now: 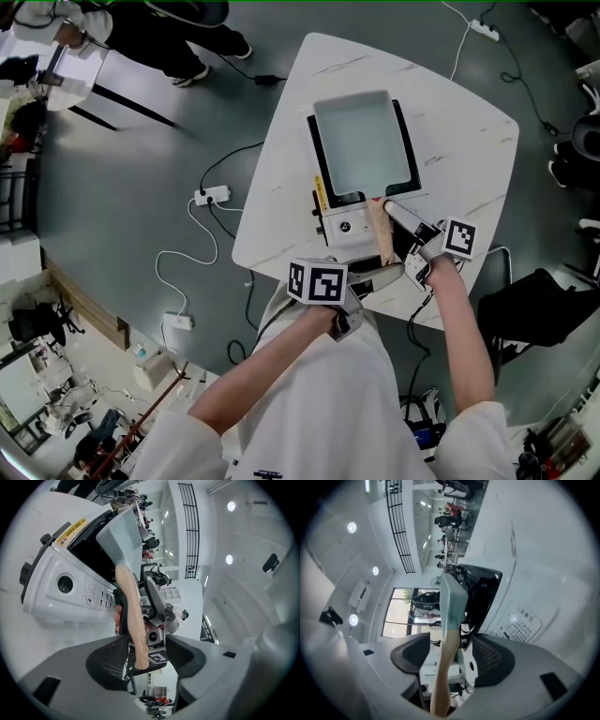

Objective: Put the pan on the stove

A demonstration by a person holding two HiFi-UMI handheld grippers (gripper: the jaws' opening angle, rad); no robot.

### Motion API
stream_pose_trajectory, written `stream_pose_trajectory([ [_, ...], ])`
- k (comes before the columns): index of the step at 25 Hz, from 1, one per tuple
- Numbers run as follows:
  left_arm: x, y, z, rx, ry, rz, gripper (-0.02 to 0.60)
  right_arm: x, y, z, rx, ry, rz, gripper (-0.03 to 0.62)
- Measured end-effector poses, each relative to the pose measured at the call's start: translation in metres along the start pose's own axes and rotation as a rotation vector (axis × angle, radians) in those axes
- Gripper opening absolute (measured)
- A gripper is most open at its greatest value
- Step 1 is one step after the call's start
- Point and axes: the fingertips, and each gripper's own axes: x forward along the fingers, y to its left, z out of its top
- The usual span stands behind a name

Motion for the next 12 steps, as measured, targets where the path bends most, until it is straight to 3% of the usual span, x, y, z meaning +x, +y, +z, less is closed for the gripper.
stream_pose_trajectory([
  [4, -0.014, -0.004, 0.007, 0.097, 0.008, 0.036, 0.233, -0.014, 0.006, 0.004, -0.095, -0.065, -0.095, 0.293],
  [8, -0.035, -0.009, 0.018, 0.181, 0.007, 0.08, 0.233, -0.028, 0.022, 0.004, -0.171, -0.131, -0.141, 0.293],
  [12, -0.063, -0.024, 0.036, 0.314, -0.024, 0.126, 0.233, -0.047, 0.043, 0.002, -0.241, -0.225, -0.184, 0.262],
])
